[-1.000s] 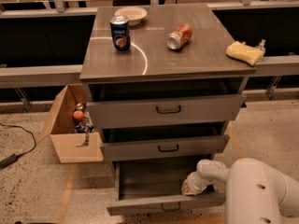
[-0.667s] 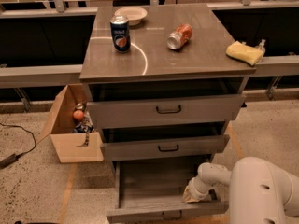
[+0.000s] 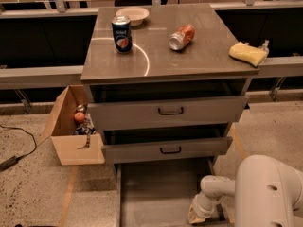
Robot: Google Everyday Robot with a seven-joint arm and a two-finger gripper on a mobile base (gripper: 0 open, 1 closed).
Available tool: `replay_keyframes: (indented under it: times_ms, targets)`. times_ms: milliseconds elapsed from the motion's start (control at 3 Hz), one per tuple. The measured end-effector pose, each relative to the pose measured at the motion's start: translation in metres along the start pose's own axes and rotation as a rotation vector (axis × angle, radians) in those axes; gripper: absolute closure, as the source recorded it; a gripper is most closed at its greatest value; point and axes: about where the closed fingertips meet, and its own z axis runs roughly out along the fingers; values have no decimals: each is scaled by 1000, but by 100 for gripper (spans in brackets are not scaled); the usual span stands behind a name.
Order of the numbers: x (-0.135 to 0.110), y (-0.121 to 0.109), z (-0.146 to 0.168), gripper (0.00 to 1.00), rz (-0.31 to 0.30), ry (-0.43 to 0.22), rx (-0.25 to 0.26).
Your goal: Open bottom drawer
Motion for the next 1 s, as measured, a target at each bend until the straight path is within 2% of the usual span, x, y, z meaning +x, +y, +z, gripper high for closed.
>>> replay_keyframes:
  times_ms: [333, 667, 1000]
  targets:
    - [-3, -1, -20, 100, 28, 1, 68]
    - [10, -15, -65, 100, 70, 31, 233]
    - [31, -16, -125, 100, 121, 99, 390]
